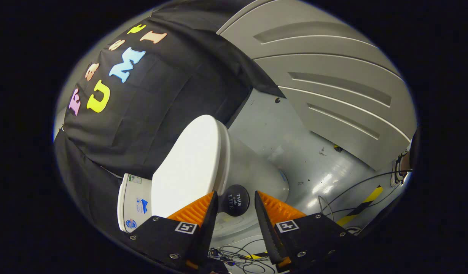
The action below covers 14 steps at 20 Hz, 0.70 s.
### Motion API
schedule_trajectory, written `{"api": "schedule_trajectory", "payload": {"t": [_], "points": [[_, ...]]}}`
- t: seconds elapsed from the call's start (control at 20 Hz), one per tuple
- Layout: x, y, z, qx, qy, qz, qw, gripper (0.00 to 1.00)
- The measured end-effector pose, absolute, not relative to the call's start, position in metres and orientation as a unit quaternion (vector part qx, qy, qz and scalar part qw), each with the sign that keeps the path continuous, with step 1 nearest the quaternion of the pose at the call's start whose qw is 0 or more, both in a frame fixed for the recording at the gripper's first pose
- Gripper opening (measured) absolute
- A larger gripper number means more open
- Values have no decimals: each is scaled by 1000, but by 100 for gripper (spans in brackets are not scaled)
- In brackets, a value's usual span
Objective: Open the toilet lid.
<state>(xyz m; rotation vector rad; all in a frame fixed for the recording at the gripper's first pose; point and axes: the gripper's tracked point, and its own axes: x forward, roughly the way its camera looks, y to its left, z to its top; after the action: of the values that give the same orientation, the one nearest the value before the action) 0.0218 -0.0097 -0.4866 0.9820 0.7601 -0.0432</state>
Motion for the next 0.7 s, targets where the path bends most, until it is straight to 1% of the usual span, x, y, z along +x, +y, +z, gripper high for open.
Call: {"api": "schedule_trajectory", "payload": {"t": [0.05,0.2,0.25,0.35,0.45,0.6,0.7], "points": [[25,-7,-485,470,348,-16,811,59],[28,-10,-489,470,339,-11,815,43],[28,-12,-490,469,337,-5,816,40],[29,-12,-490,473,328,2,818,39],[30,-16,-485,462,313,5,830,35],[29,-18,-479,464,304,-3,832,20],[30,-19,-473,463,300,-14,834,13]]}}
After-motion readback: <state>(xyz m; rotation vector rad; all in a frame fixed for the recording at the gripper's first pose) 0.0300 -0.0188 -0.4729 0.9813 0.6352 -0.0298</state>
